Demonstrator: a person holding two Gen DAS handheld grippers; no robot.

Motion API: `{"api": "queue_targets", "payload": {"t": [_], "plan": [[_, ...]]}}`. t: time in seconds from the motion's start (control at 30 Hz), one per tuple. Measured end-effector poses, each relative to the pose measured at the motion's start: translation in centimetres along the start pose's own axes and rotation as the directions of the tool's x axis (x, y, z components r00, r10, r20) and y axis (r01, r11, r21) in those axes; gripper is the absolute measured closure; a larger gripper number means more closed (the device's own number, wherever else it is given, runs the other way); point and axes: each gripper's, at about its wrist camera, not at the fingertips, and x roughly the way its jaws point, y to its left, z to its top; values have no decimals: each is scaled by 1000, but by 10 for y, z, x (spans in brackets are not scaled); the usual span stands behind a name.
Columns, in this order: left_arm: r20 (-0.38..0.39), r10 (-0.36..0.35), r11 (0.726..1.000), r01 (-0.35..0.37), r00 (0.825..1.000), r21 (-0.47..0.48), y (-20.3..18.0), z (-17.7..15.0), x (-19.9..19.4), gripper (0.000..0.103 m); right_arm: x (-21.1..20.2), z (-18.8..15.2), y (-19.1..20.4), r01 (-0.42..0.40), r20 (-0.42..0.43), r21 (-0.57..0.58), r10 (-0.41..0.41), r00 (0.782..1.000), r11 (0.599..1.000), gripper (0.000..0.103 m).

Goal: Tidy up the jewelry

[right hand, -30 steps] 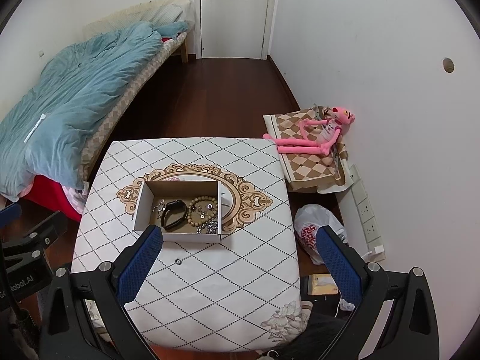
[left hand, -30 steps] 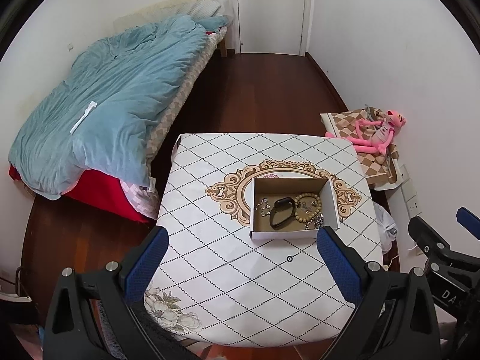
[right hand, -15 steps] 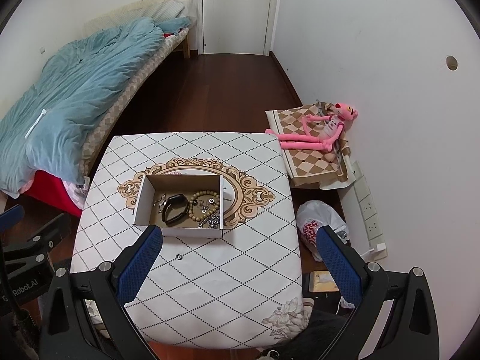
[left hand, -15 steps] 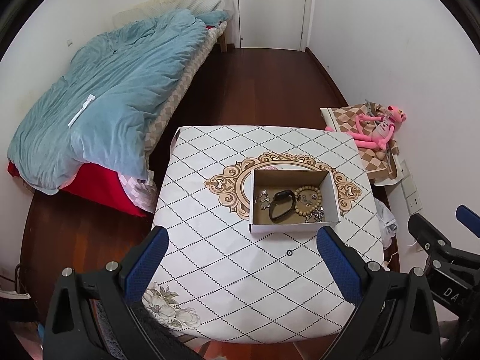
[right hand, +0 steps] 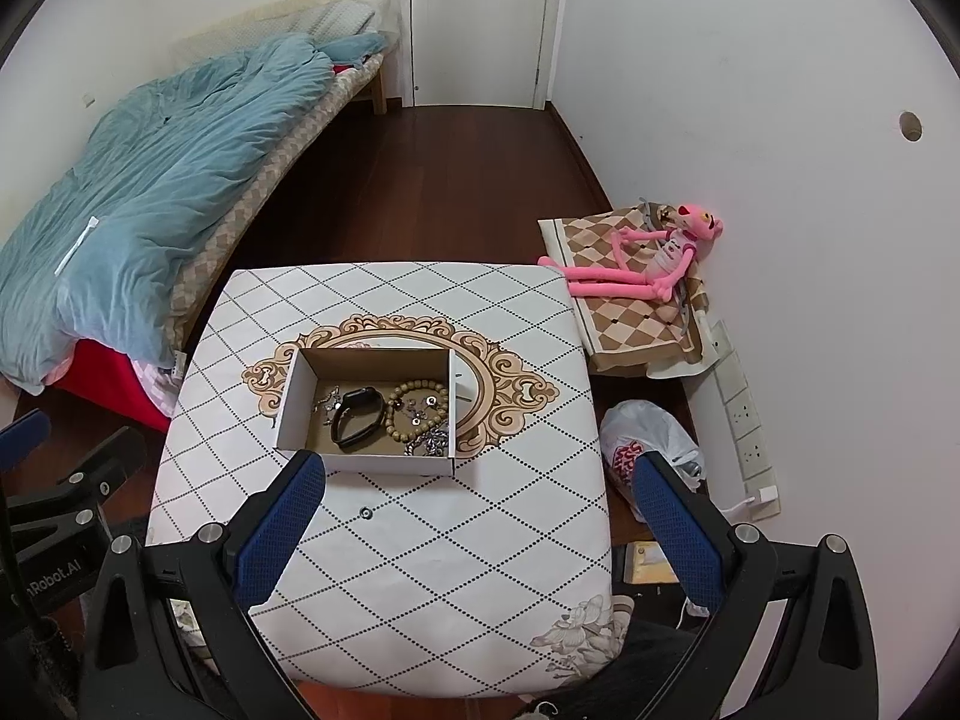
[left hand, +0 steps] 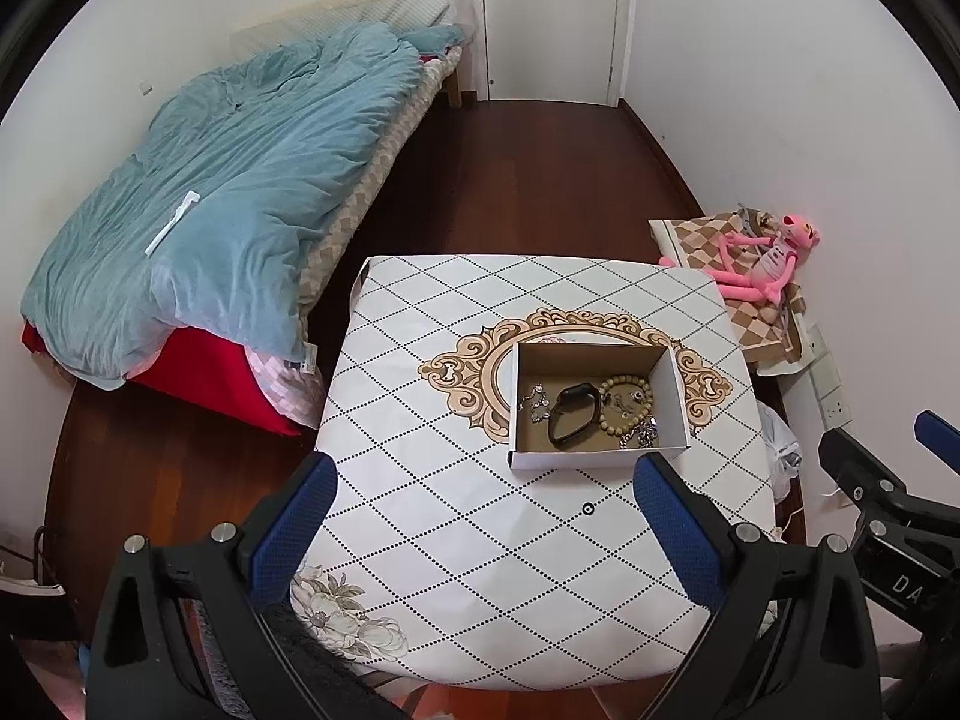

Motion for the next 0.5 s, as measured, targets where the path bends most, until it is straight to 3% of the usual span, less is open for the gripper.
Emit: {"api": "queue_targets", "payload": {"t": [0.5], "plan": [[-4, 0, 1000, 0, 1000, 2, -1, 0, 1, 2, 1, 1, -2, 0, 0, -2, 0, 1000, 1000, 0]]}}
